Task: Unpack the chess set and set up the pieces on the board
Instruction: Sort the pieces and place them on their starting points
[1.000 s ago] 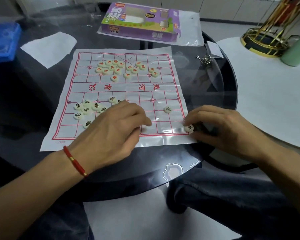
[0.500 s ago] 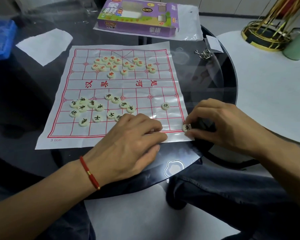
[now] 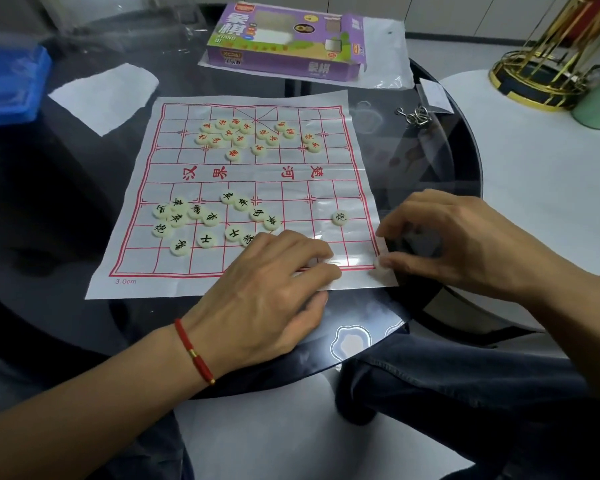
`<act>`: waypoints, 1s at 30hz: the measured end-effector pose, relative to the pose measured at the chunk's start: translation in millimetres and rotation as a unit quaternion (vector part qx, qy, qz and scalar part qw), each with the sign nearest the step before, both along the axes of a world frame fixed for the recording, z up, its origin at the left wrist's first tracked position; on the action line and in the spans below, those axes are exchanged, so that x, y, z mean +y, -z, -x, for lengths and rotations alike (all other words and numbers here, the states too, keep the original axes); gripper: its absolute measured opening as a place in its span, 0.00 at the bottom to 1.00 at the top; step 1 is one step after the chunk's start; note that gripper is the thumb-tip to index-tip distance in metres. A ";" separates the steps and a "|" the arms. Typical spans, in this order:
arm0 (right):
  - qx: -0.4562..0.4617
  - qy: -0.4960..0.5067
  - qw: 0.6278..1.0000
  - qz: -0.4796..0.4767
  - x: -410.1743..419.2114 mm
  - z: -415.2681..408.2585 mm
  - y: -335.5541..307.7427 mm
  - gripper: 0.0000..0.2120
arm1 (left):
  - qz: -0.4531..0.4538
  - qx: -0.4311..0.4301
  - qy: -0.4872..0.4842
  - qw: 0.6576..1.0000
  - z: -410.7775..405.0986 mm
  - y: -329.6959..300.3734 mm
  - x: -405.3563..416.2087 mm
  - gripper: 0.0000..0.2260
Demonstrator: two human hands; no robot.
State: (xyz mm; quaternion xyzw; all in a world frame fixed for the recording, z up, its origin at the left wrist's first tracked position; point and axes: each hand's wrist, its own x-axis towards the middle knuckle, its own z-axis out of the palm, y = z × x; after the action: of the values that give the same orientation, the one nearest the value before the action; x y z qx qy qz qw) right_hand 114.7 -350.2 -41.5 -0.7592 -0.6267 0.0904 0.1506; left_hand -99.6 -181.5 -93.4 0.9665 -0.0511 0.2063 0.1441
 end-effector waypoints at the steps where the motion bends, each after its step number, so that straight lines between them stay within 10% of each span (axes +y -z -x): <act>1: -0.007 0.001 1.000 -0.005 6.7 1.4 -1.9 0.17 | 0.002 -0.007 -0.002 1.000 0.5 -0.9 0.2 0.08; 13: -0.166 -0.030 0.986 -0.014 112.8 42.9 15.2 0.23 | 0.098 -0.052 -0.281 0.953 9.7 -33.9 81.3 0.09; 30: -0.052 0.096 0.994 0.005 80.1 -41.8 -9.9 0.11 | 0.115 -0.111 -0.260 0.952 3.5 -33.2 72.7 0.07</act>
State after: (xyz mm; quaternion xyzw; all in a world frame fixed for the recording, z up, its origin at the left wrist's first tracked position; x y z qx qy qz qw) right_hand 156.5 -270.1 -31.6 -0.8199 -0.5579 0.0389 0.1224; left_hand -103.1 -108.8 -60.2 0.8941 0.2105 0.3472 0.1889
